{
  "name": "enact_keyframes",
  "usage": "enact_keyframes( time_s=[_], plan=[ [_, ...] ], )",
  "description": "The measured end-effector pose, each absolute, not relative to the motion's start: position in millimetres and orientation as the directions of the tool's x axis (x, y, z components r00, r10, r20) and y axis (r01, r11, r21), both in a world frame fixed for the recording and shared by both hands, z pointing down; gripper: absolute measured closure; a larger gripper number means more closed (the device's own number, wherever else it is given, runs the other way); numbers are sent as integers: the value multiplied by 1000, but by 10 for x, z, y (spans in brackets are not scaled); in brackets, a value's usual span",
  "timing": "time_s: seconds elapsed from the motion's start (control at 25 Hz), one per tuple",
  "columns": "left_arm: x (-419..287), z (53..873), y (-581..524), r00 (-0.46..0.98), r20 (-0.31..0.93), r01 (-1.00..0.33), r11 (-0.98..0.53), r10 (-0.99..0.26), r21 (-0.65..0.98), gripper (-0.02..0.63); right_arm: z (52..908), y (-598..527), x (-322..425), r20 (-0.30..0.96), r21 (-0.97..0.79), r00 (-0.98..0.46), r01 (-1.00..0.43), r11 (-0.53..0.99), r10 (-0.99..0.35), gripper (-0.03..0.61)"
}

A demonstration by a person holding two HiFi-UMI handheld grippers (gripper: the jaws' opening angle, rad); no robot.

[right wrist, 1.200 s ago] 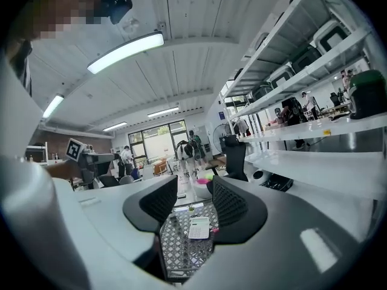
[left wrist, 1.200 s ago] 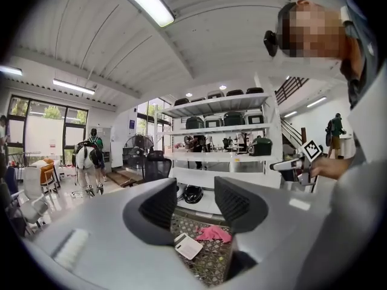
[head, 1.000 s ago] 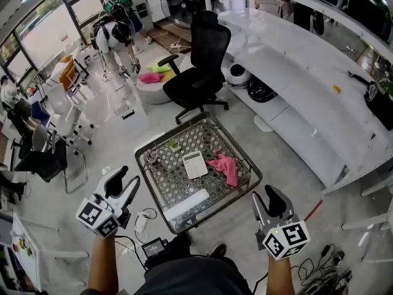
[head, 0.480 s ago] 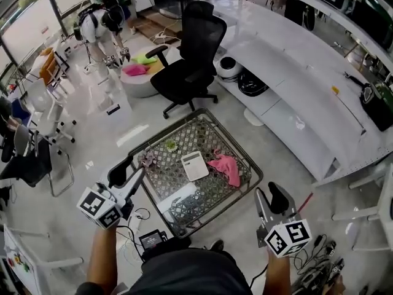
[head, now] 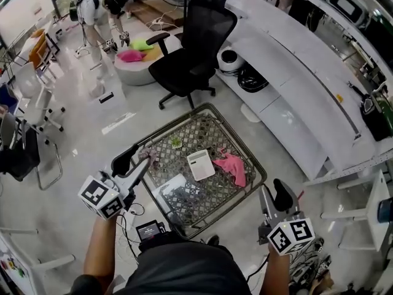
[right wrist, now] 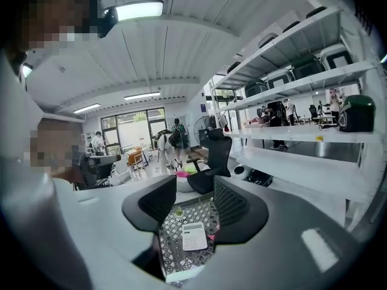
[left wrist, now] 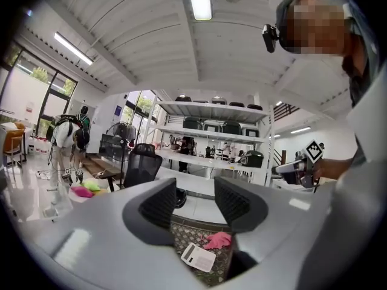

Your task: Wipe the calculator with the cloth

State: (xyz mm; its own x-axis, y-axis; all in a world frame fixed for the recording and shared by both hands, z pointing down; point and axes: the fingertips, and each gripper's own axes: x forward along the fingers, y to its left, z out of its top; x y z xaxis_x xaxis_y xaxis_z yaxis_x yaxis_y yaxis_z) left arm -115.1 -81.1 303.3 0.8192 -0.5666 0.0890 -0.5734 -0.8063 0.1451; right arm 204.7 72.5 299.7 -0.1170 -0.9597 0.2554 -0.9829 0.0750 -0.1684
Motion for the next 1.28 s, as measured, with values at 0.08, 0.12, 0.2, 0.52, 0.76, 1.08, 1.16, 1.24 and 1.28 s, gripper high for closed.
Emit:
enact_keyframes(
  time_s=[0.08,0.12,0.2,0.52,0.76,1.08,1.16,1.24,1.28],
  plan=[
    [-1243,3068,-898,824,84,-566,-809,-561,155,390,2965,649,1953,265,-156,-105,-986,65,-959,405],
    [-1279,3084,-938,826,81,-563,-810,-558,162,390,2952,615,1918,270,-149,-100,-987,61,-958,405],
    [-1335,3111,-1010,831,71,-554,-813,-551,178,390,2948,558,1872,277,-138,-89,-989,52,-957,403],
    [-1577,3289,-1179,837,61,-545,-814,-545,202,390,3021,291,1715,328,-112,-83,-993,49,-941,399],
    [-1825,3468,-1212,791,97,-609,-760,-604,229,390,3251,-52,1803,361,-121,-114,-990,75,-926,390],
    [-1975,3500,-1108,689,154,-722,-654,-708,225,390,4015,-566,2299,455,-160,-148,-984,83,-878,373],
    [-1992,3534,-1084,661,175,-748,-624,-729,226,390,4300,-720,2413,492,-175,-158,-981,80,-856,366],
    [-2011,3600,-1068,635,197,-770,-594,-747,232,390,4618,-861,2502,532,-189,-166,-979,75,-830,357],
    [-2019,3633,-1053,623,207,-780,-579,-754,236,390,4784,-920,2537,554,-194,-170,-978,72,-815,356]
  ],
)
